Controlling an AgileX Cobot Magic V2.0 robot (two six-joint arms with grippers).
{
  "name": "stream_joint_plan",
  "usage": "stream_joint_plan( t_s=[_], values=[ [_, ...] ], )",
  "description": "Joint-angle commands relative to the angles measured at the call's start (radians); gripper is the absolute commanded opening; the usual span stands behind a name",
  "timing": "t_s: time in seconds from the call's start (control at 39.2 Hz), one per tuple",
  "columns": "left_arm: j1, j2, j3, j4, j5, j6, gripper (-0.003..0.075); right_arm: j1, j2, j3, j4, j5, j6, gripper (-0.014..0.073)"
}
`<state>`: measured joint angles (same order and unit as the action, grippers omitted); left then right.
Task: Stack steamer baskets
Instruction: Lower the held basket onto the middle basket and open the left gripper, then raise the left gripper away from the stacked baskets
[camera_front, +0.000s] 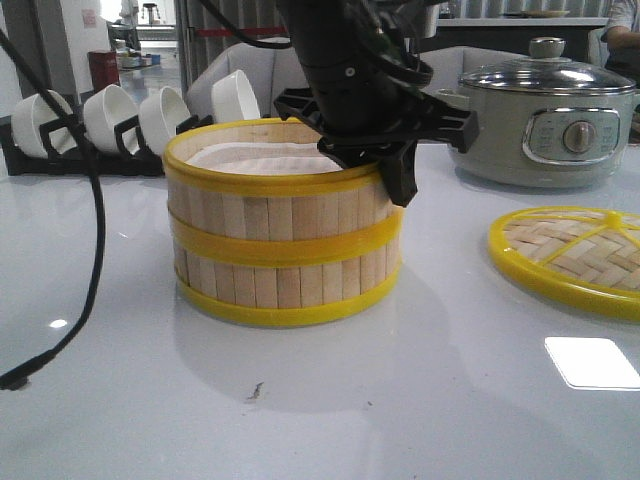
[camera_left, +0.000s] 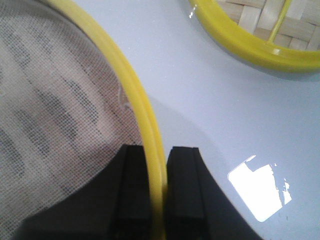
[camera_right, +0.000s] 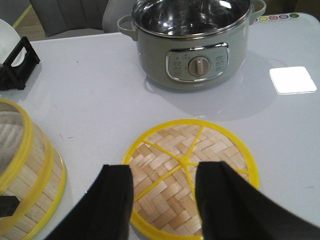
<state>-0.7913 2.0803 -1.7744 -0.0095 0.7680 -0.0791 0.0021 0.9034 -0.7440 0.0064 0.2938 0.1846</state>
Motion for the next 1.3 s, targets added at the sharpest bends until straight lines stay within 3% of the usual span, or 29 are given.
stream_joint_plan(
  t_s=[0.0,0.28,0.41,0.56,0.66,1.1,1.17,1.28],
  values=[
    [-0.016,-0.061,-0.036,-0.033,-0.074,0.004,0.0085,-0.004,-0.008,-0.037,-0.006,-0.077,-0.006,0.0415],
    [-0.014,-0.061,-0.036,-0.033,-0.063,0.004,0.0120,-0.004,-0.008,-0.037,-0.006,-0.077,-0.006,0.0415],
    [-0.014,-0.061,-0.036,-0.033,-0.061,0.004,0.0241,-0.004,-0.008,-0.037,-0.006,-0.077,-0.006,0.0415],
    [-0.014,-0.063,-0.041,-0.009,-0.061,0.004,0.0440,-0.004,-0.008,-0.037,-0.006,-0.077,-0.006,0.0415],
    [-0.014,-0.073,-0.048,0.010,-0.061,0.004,0.0477,-0.004,-0.008,-0.037,-0.006,-0.077,-0.006,0.0415],
    [-0.010,-0.114,-0.231,0.113,0.085,0.000,0.0453,-0.004,-0.008,-0.037,-0.006,-0.077,-0.006,0.0415],
    [-0.001,-0.125,-0.263,0.145,0.114,0.000,0.0351,-0.004,-0.008,-0.037,-0.006,-0.077,-0.006,0.0415],
    [0.034,-0.156,-0.285,0.148,0.123,0.000,0.0085,-0.004,-0.008,-0.037,-0.006,-0.077,-0.006,0.0415]
  ],
)
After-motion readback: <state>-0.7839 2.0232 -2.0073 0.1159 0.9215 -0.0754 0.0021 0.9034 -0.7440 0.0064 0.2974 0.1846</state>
